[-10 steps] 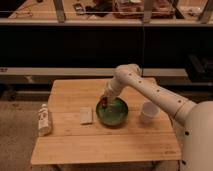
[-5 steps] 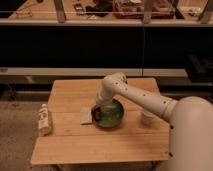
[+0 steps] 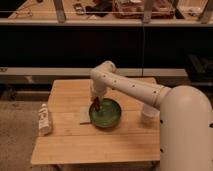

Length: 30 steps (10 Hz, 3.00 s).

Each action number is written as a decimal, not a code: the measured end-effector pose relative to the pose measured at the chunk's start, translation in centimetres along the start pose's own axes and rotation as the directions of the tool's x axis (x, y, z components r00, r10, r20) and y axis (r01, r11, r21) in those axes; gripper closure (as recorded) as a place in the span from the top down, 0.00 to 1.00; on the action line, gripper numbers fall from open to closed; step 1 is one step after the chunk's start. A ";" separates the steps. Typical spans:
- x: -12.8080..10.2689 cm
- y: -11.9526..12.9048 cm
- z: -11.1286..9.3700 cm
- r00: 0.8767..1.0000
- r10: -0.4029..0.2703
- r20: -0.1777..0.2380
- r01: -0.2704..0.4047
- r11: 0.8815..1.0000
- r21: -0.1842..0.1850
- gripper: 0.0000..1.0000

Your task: Place the pepper on the white sponge

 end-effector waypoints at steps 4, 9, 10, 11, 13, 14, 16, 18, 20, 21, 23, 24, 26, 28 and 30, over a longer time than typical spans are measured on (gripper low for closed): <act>-2.7 -1.9 -1.2 0.992 0.021 0.123 -0.028 0.998 0.054 0.22; -5.4 -3.8 -1.2 0.959 -0.040 0.281 0.008 0.993 0.114 0.22; -5.4 -4.0 -1.3 0.955 -0.049 0.294 0.017 0.994 0.112 0.22; -5.3 -4.5 -1.3 0.949 -0.058 0.310 0.025 0.994 0.110 0.22; -5.4 -4.6 -1.2 0.936 -0.055 0.348 0.016 0.993 0.115 0.22; -5.4 -4.8 -1.0 0.931 -0.054 0.360 0.012 0.993 0.119 0.22; -5.9 -5.8 0.3 0.921 -0.066 0.385 0.018 0.992 0.128 0.22; -5.9 -5.8 1.9 0.931 -0.070 0.360 0.030 0.993 0.115 0.22; -5.9 -6.4 3.7 0.949 -0.071 0.306 0.044 0.995 0.095 0.22; -6.1 -6.8 4.5 0.957 -0.070 0.282 0.047 0.995 0.088 0.22; -6.5 -7.0 5.7 0.967 -0.059 0.248 0.043 0.997 0.070 0.22; -6.7 -7.3 6.0 0.971 -0.057 0.234 0.043 0.997 0.068 0.22; -7.0 -7.8 6.1 0.976 -0.057 0.212 0.045 0.997 0.063 0.22; -6.8 -7.8 5.4 0.980 -0.051 0.192 0.040 0.997 0.058 0.22; -6.6 -8.0 4.3 0.984 -0.050 0.173 0.041 0.998 0.054 0.22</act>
